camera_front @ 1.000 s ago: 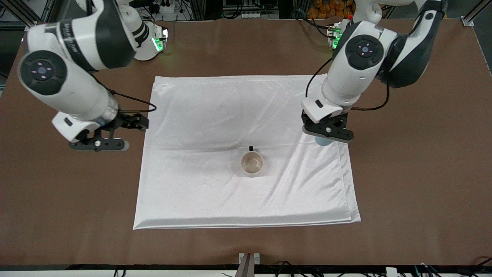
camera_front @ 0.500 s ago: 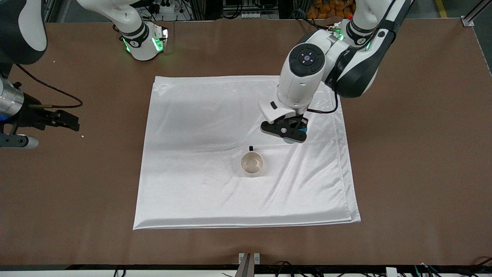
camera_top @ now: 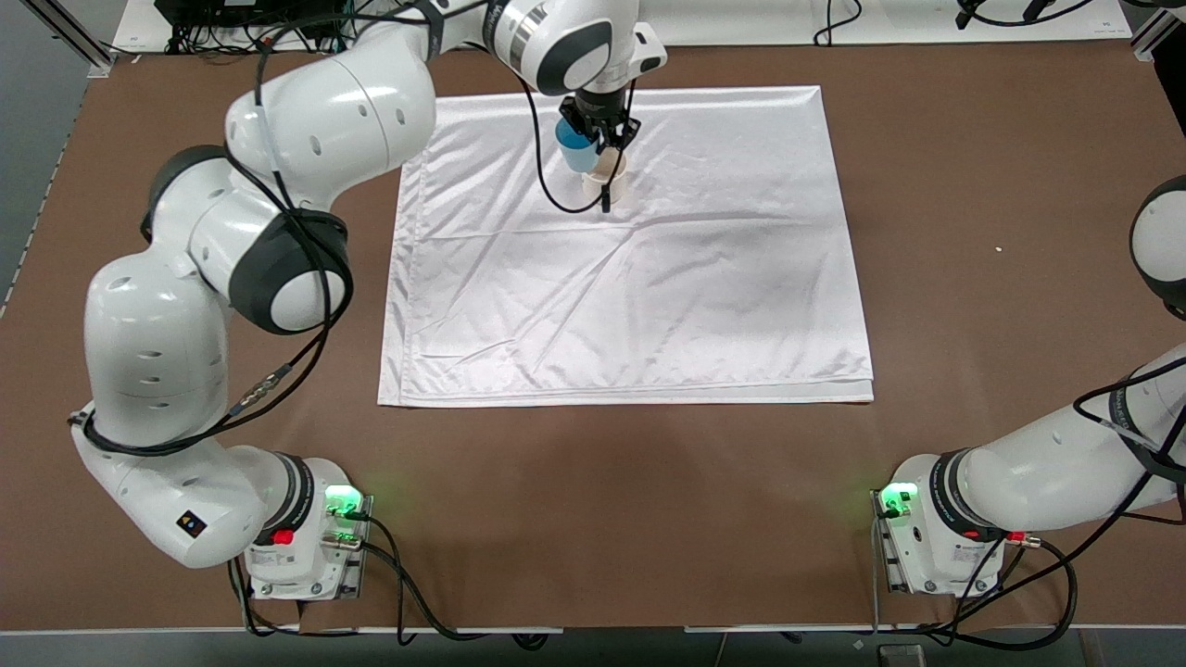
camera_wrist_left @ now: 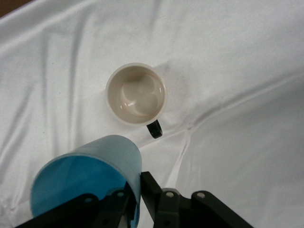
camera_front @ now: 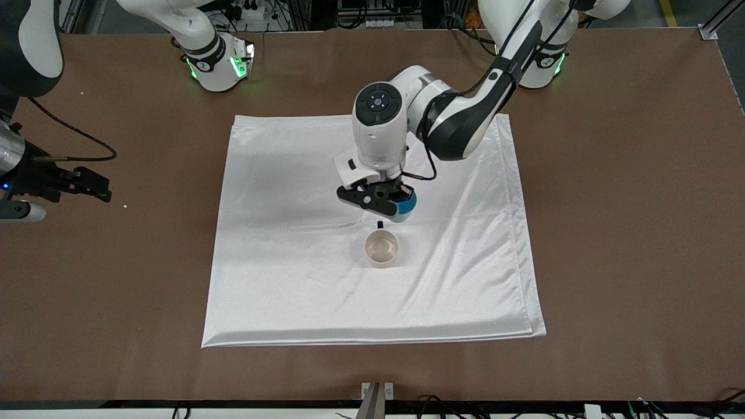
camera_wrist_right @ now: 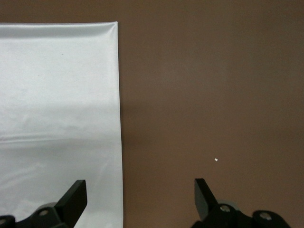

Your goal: Place blue cup into white mug on cloth

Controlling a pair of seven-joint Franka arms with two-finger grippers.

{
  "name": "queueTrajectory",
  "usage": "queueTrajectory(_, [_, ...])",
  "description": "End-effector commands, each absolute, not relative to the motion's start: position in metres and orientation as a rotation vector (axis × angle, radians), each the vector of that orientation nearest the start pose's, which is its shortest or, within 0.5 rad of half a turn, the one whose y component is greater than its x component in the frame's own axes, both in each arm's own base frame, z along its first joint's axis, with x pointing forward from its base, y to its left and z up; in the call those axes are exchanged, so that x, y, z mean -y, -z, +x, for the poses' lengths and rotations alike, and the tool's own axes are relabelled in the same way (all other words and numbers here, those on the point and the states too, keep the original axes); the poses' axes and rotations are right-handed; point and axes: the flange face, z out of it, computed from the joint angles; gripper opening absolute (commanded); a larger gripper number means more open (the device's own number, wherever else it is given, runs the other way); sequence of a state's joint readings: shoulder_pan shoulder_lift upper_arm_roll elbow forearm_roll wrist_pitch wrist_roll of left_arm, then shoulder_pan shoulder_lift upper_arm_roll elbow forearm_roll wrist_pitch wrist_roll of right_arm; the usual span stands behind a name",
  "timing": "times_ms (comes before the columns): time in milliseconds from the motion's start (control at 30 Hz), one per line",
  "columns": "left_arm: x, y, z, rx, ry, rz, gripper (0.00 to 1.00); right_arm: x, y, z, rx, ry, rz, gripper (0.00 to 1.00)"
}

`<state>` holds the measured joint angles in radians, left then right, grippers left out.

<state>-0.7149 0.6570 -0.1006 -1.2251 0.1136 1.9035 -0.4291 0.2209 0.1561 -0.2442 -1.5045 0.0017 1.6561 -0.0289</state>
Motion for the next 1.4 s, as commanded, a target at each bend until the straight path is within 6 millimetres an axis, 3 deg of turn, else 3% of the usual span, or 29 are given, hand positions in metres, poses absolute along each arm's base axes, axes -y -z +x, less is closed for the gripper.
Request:
queueTrajectory(0, [0.524, -0.388, 0.542, -0.592, 0.144, -3.076, 0.0, 0.004, -0.58, 0.598, 0.039, 0.023, -3.17, 1.0])
queueTrajectory(233, [0.529, -0.377, 0.548, -0.595, 0.2, -3.103, 0.0, 0.005, -0.581, 0.598, 0.042, 0.023, -3.172, 1.0])
queueTrajectory(500, [0.54, -0.344, 0.558, -0.607, 0.269, -3.136, 0.0, 0.003, -0.581, 0.599, 0.047, 0.025, -3.172, 1.0])
queueTrajectory(967, [0.54, -0.328, 0.566, -0.598, 0.301, -3.144, 0.0, 0.015, -0.58, 0.599, 0.02, 0.022, -3.17, 1.0])
queueTrajectory(1367, [0.536, -0.309, 0.572, -0.586, 0.314, -3.136, 0.0, 0.012, -0.58, 0.599, 0.036, 0.022, -3.161, 1.0])
